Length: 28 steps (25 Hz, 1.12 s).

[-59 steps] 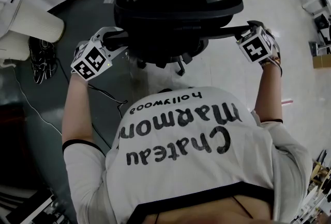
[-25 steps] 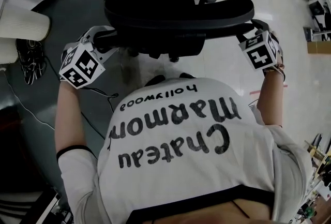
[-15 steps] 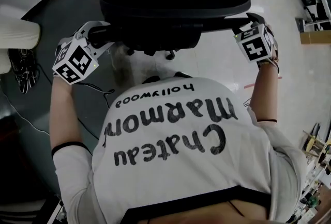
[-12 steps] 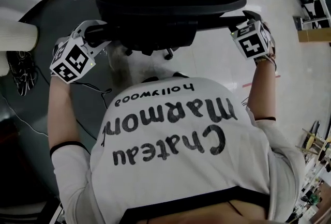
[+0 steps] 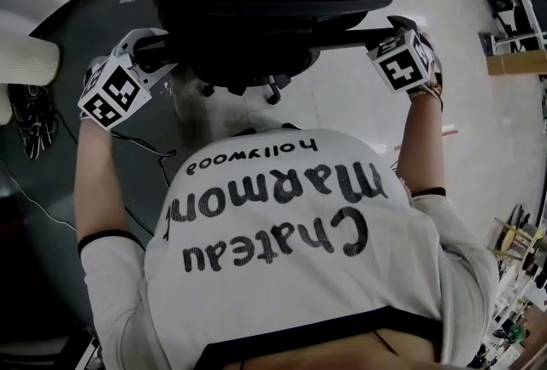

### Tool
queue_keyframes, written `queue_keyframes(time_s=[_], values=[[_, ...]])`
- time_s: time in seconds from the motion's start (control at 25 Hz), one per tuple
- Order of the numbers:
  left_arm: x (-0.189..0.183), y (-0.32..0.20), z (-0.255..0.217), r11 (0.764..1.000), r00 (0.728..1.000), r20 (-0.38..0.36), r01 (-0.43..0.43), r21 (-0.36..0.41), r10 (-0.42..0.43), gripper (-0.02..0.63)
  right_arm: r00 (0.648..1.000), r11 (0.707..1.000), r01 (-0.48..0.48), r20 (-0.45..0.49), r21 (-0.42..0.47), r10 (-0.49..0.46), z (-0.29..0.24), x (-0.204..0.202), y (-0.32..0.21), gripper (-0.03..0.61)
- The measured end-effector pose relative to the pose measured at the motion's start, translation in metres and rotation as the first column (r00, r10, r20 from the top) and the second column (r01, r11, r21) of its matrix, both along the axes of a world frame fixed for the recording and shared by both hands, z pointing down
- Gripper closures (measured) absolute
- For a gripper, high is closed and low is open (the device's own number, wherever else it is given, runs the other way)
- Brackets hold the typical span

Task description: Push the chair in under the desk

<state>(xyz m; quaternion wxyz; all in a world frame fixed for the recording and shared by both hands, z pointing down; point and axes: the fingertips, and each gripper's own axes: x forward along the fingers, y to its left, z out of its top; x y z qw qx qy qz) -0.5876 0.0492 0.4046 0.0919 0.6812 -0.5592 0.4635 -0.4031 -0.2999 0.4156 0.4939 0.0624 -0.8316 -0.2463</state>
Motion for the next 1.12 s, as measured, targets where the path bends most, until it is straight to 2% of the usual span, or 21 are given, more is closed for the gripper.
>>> queue_keyframes(time_s=[0.48, 0.88, 1.0, 1.12], values=[[-0.004, -0.01, 0.003, 1.0, 1.0, 0.003, 0.025, -0.01, -0.025, 0.426, 0.999, 1.0, -0.012, 0.03, 0.018, 0.012, 0.002, -0.009, -0.017, 0.282], [-0.025, -0.026, 0.004, 0.999, 0.999, 0.005, 0.053, 0.001, -0.053, 0.425, 0.999, 1.0, -0.007, 0.051, 0.027, 0.005, 0.002, -0.029, -0.033, 0.284], [-0.025, -0.027, 0.006, 0.999, 0.999, 0.006, 0.039, -0.012, -0.039, 0.43, 0.998, 0.998, -0.012, 0.054, 0.053, 0.009, -0.002, -0.034, -0.037, 0.285], [-0.02, -0.026, 0.009, 0.999, 1.0, 0.009, 0.006, -0.05, -0.005, 0.462, 1.0, 0.998, -0.009, 0.025, 0.061, 0.007, 0.0, -0.034, -0.041, 0.285]])
